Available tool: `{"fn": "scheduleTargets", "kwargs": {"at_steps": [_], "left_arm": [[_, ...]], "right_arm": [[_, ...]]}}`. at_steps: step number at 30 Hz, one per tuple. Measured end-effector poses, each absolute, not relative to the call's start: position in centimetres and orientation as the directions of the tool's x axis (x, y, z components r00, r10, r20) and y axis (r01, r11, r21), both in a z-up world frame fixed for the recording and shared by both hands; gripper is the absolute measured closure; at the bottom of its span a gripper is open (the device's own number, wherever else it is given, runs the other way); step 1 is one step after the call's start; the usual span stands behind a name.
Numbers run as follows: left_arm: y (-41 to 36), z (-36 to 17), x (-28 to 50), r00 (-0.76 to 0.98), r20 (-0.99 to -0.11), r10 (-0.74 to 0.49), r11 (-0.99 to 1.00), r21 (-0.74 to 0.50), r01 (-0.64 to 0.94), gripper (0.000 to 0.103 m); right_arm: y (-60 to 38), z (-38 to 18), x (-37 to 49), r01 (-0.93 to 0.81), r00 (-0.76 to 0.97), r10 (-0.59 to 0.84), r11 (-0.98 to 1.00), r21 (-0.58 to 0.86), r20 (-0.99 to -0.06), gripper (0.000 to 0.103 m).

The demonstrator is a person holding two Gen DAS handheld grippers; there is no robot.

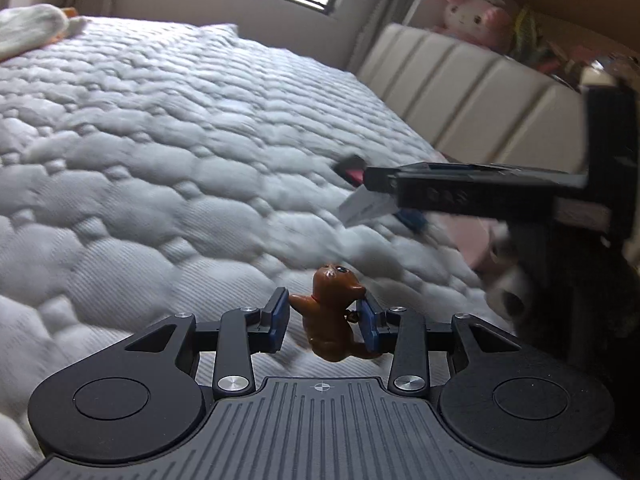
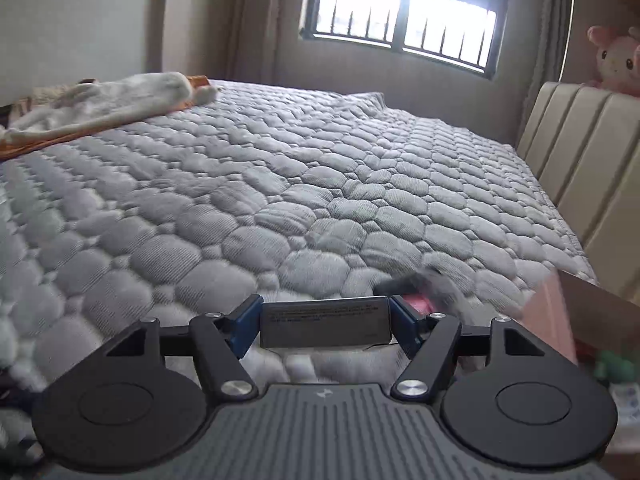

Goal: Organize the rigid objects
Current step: 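Lower the figurine into the pink box and open the left tool while the right tool carries the white box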

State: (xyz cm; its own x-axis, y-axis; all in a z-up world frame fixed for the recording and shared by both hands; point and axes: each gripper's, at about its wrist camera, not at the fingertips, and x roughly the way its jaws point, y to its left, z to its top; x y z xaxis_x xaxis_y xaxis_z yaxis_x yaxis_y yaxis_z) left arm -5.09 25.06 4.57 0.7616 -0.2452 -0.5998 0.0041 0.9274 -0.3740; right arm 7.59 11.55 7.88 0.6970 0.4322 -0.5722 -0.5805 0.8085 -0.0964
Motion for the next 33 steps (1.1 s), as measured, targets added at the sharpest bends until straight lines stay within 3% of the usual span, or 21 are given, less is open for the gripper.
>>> {"fn": "scheduleTargets", "kwargs": {"at_steps": [6, 10, 20, 33], "left_arm": [[18.1, 4.7, -6.1, 0.689, -0.622, -0.373, 0.910, -0.389, 0.142, 0.062], [13.8, 4.5, -6.1, 0.630, -0.646, -0.430, 0.896, -0.393, 0.208, 0.062], [6.9, 7.3, -2.0, 0.576, -0.651, -0.494, 0.868, -0.400, 0.293, 0.062], [0.7, 14.1, 14.4, 0.762, -0.530, -0.372, 0.925, -0.280, 0.256, 0.062]], "right_arm": [[2.3, 7.7, 0.5, -0.572, 0.687, 0.438, 0.818, -0.059, -0.580, 0.035], [-3.1, 6.9, -2.6, -0.503, 0.742, 0.363, 0.857, -0.110, -0.563, 0.035], [-13.0, 5.8, -6.7, -0.358, 0.825, 0.267, 0.929, -0.095, -0.498, 0.035], [-17.4, 4.5, -8.3, -0.371, 0.824, 0.331, 0.929, 0.005, -0.459, 0.035]]}}
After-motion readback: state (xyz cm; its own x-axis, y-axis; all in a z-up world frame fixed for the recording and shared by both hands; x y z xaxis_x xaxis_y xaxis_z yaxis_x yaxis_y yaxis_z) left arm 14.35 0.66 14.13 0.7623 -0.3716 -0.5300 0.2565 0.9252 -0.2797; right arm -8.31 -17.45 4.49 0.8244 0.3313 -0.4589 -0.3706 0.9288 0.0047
